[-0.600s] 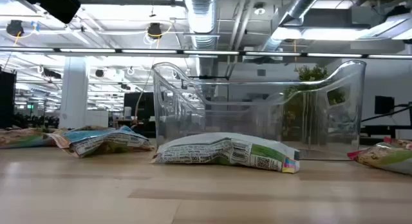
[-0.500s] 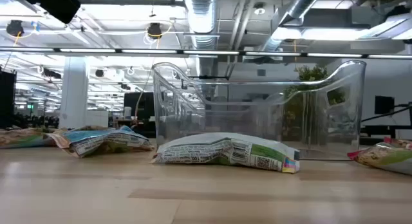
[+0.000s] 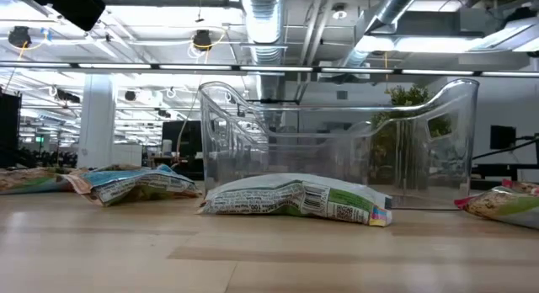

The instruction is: Pick and place Granola Bars by type

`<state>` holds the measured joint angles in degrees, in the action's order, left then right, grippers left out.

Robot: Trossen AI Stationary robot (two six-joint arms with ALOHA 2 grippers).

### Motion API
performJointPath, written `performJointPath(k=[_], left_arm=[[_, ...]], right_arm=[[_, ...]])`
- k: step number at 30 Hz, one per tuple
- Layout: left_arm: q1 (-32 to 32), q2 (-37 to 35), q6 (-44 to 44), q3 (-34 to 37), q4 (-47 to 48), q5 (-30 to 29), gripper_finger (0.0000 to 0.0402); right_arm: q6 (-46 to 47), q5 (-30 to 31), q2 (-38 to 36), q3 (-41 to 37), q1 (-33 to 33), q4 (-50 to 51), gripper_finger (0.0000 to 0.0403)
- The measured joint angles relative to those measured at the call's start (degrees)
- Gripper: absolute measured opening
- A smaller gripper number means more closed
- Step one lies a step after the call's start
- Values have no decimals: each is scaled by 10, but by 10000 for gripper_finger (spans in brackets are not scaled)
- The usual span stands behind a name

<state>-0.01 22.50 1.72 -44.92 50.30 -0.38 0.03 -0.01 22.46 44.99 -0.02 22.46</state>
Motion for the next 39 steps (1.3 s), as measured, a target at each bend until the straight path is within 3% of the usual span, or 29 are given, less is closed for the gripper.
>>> performJointPath(k=[34, 39], left_arm=[[0, 0, 0, 0, 0, 0, 0], [0, 0, -3, 0, -41, 0, 0]], right_arm=[[0, 0, 0, 0, 0, 0, 0], [0, 0, 0, 0, 0, 0, 0]])
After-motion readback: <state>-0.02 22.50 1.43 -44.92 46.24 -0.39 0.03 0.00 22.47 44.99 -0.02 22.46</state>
